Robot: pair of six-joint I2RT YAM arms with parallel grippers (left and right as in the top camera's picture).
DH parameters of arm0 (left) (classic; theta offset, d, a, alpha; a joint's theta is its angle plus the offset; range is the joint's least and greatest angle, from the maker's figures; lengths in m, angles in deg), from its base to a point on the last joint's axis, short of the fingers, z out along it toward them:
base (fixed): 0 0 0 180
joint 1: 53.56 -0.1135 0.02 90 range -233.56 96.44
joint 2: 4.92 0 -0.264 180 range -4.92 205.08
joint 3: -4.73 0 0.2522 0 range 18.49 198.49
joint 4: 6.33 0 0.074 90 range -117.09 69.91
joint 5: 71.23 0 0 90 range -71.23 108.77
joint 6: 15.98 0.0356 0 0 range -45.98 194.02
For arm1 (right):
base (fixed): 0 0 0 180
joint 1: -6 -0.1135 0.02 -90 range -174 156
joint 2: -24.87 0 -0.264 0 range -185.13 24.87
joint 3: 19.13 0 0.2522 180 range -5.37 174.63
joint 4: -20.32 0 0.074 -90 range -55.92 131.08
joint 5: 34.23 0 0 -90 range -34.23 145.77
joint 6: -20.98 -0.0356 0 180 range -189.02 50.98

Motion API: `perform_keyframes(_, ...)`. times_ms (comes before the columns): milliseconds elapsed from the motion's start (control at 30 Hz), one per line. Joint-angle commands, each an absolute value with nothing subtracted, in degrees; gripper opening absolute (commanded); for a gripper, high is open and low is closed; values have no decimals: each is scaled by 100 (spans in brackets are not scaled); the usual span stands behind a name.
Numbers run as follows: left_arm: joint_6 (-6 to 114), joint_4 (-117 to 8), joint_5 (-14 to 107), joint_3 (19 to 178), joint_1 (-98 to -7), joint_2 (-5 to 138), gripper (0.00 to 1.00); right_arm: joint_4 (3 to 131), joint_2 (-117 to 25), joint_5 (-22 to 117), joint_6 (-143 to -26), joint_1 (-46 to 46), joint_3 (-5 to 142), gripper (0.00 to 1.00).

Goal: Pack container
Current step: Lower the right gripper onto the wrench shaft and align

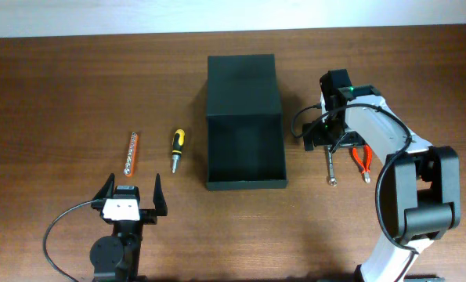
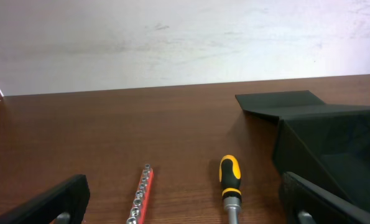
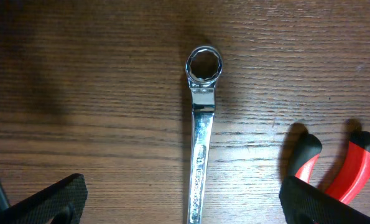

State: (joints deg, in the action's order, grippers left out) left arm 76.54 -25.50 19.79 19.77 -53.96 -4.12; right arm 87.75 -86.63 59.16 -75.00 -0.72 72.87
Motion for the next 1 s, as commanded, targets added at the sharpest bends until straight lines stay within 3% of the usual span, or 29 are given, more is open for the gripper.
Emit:
perform_keyframes(0,7602,-2552,1937,1938,-5420,-463,99,8756,-8707,5881,-7528,-66,7356,99)
perform_keyframes(967,7602,-2552,1937,1938,-5420,-463,99,8592,-8740,5884,-7530,-66,7230,99)
